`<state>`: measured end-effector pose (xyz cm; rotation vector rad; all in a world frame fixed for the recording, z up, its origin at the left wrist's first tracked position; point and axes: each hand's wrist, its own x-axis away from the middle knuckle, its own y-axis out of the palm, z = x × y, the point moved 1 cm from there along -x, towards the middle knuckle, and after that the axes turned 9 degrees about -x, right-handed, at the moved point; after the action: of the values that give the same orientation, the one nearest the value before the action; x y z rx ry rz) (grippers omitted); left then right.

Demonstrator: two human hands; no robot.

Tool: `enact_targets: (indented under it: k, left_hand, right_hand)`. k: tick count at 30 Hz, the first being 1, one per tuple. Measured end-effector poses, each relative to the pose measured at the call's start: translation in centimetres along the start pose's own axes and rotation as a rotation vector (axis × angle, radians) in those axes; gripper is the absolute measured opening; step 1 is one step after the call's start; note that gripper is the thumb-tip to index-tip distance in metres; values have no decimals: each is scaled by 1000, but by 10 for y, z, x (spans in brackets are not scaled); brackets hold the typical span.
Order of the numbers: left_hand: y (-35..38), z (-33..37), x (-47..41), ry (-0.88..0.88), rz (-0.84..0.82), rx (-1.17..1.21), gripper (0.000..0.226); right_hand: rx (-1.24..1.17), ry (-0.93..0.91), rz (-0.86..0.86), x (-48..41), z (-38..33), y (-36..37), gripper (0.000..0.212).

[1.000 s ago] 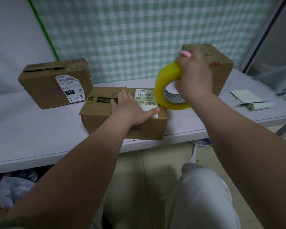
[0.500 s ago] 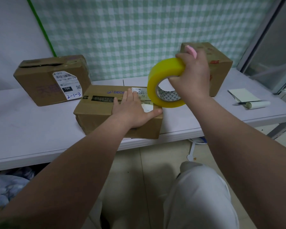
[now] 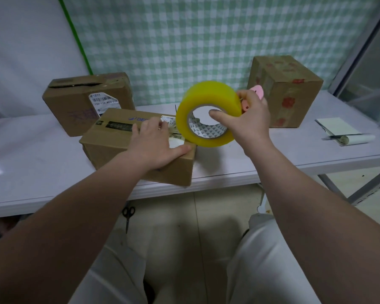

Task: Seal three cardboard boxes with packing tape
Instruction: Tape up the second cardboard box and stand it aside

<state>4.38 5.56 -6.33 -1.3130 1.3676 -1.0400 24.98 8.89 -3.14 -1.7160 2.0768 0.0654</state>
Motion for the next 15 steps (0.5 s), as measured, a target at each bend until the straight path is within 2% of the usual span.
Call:
enact_targets:
  k: [3, 9, 15]
  left_hand:
    - [0, 9, 7, -9, 121, 69, 100]
    - [12, 7, 10, -25, 60, 97, 121]
    - [12, 15, 11, -77, 29, 50, 122]
  right_hand:
    - [-18, 20, -5, 0, 2, -2, 60]
    - [-85, 29, -15, 7, 12, 11, 51]
    - [-82, 45, 21, 3, 13, 21, 36]
